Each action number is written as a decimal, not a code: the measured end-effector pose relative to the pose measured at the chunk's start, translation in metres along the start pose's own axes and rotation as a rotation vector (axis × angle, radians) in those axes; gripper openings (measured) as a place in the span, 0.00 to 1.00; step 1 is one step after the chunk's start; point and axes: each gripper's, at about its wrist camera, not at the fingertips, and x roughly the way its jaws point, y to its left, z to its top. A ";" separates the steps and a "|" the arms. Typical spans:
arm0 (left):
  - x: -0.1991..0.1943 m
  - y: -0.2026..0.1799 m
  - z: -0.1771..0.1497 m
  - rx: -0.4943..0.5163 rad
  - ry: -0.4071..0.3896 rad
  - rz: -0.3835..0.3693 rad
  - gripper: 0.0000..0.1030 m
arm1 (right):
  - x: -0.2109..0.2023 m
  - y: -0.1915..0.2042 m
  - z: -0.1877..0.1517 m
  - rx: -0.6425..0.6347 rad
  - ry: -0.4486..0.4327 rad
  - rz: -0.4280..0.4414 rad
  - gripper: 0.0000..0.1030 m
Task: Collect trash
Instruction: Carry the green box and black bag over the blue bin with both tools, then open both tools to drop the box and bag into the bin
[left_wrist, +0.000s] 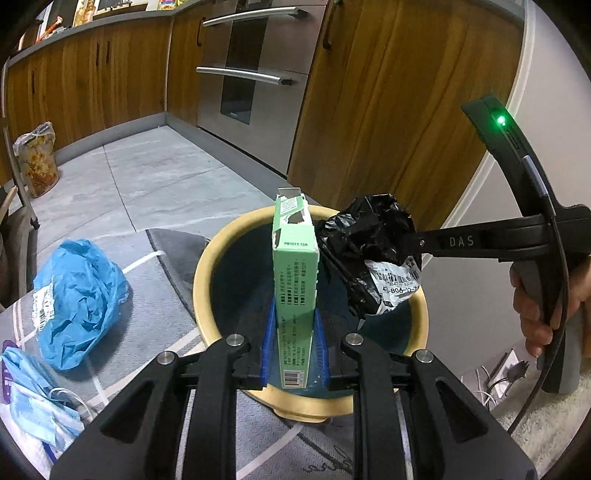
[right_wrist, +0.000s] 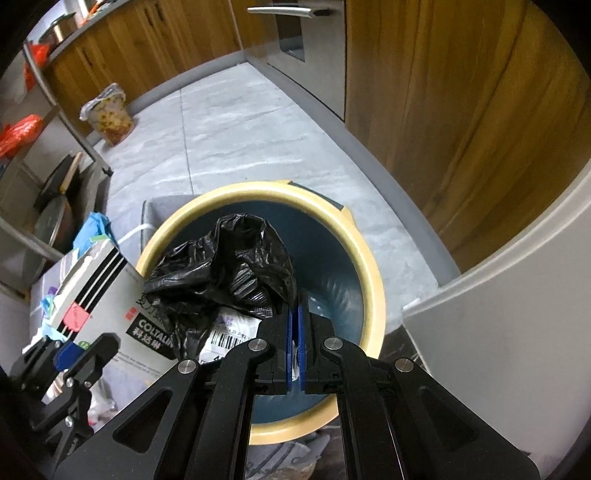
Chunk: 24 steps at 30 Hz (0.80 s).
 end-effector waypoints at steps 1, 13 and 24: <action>0.001 0.000 -0.001 -0.001 0.006 -0.002 0.18 | 0.000 0.001 0.000 -0.002 -0.001 0.001 0.04; -0.004 0.007 -0.001 -0.020 -0.003 0.029 0.31 | -0.002 0.003 0.000 -0.019 -0.001 -0.001 0.12; -0.038 0.017 -0.003 -0.046 -0.053 0.066 0.48 | -0.023 0.003 -0.003 -0.037 -0.088 -0.013 0.61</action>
